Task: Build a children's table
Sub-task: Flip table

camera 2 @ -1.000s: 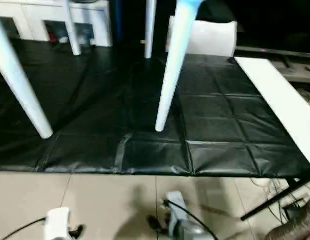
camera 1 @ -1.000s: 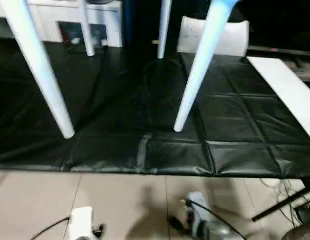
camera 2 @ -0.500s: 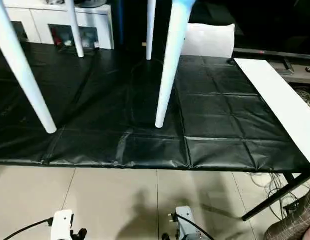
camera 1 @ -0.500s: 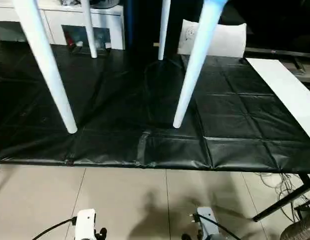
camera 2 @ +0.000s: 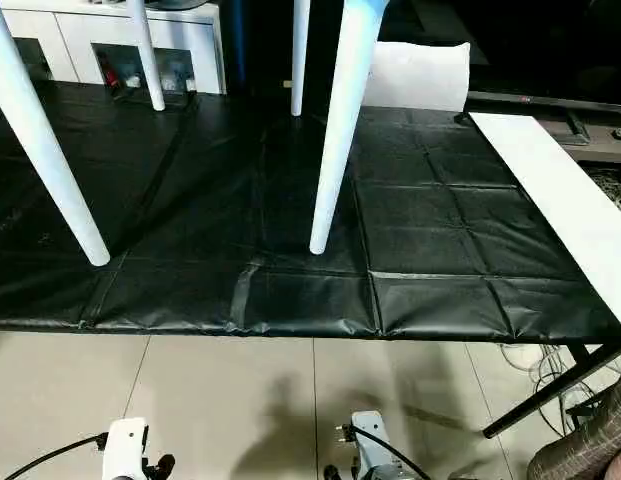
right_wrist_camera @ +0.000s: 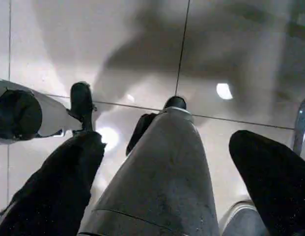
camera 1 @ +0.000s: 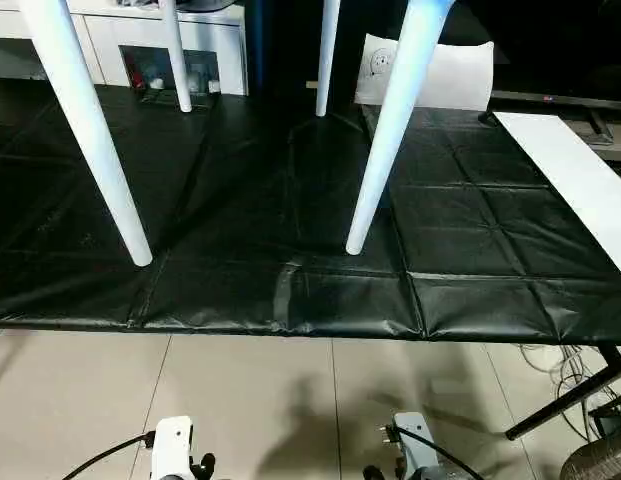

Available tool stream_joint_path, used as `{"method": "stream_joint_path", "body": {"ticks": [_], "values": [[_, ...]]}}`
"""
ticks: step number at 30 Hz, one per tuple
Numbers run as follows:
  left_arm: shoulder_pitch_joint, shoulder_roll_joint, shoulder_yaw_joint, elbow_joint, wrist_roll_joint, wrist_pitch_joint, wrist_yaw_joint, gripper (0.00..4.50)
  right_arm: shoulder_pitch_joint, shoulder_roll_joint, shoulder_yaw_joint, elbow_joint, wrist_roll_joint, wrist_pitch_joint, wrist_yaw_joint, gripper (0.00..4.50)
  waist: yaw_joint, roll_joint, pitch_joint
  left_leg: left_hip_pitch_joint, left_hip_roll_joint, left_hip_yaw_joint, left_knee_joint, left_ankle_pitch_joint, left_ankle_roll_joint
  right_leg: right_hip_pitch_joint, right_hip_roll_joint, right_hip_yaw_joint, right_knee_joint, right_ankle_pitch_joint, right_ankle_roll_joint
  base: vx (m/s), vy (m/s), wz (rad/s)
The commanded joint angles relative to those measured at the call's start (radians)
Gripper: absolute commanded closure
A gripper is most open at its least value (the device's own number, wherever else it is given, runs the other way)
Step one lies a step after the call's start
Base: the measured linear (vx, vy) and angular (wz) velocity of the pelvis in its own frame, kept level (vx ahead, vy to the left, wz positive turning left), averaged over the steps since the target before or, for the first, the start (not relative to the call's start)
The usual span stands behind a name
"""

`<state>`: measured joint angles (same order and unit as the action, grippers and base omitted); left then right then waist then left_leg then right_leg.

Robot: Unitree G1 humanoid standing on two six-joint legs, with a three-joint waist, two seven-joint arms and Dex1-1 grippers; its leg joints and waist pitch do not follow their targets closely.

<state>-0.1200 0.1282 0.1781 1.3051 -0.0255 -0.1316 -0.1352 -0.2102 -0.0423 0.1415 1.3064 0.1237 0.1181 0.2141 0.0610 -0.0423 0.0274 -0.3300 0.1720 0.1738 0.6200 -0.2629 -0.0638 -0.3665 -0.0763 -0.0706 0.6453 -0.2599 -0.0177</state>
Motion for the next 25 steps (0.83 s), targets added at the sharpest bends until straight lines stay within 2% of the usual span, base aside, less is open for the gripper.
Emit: {"method": "stream_joint_path", "body": {"ticks": [1, 25], "values": [[-0.001, -0.006, -0.006, 0.004, 0.003, 0.002, 0.004, 1.57, -0.010, -0.004, -0.010, -0.002, -0.001, 0.001, -0.008, 0.00, 0.003, 0.013, -0.023, -0.009, 0.086, -0.033, -0.100, -0.135, 0.053, 0.032, -0.108, 0.071, -0.088, -0.017, -0.248, 0.000, 0.000, 0.00], [-0.001, -0.006, -0.006, 0.004, 0.003, 0.002, 0.004, 1.57, -0.010, -0.004, -0.010, -0.002, -0.001, 0.001, -0.008, 0.00, 0.000, 0.015, -0.017, -0.009, 0.088, -0.034, -0.107, -0.169, 0.043, 0.027, -0.109, 0.074, -0.097, -0.070, -0.240, 0.000, 0.000, 0.00]]}}
